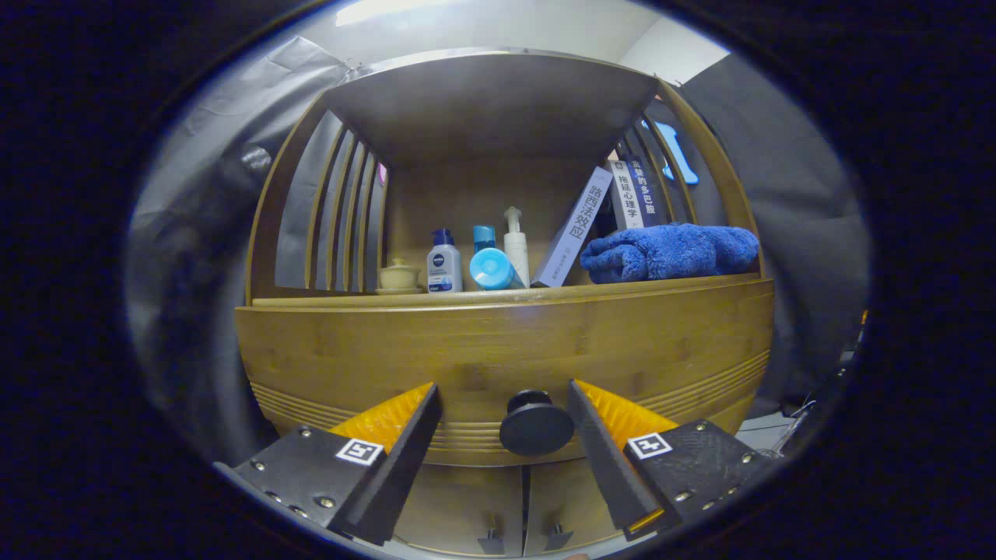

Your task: Pull open the drawer, take out the items inside it, and place them on the countertop above the cabinet.

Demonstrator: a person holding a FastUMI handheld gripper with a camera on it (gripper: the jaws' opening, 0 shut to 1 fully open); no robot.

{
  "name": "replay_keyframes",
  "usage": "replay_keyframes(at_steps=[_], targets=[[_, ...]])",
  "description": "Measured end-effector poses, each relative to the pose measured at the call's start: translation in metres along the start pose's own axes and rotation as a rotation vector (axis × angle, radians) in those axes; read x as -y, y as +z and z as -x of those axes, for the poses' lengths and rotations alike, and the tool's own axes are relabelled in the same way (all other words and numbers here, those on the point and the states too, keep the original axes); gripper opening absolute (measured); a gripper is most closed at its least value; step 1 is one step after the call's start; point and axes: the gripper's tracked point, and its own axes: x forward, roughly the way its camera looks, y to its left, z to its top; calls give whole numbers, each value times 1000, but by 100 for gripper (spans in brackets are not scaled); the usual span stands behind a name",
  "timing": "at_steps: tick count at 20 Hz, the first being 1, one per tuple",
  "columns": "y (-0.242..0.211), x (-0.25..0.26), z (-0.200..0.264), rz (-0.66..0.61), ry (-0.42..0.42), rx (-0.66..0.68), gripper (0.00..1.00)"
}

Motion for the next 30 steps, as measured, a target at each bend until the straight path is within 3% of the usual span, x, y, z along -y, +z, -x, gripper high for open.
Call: replay_keyframes(at_steps=[5,9,11,15,23,30], targets=[[3,-2,-1,-12,-12,-37,99],[-38,-10,14,-52,-18,-323,99],[-40,-19,11,-65,28,-326,99],[-31,-22,49,-24,37,-409,99],[83,-29,73,-12,35,-288,99],[181,-14,137,-25,-3,-189,99]])
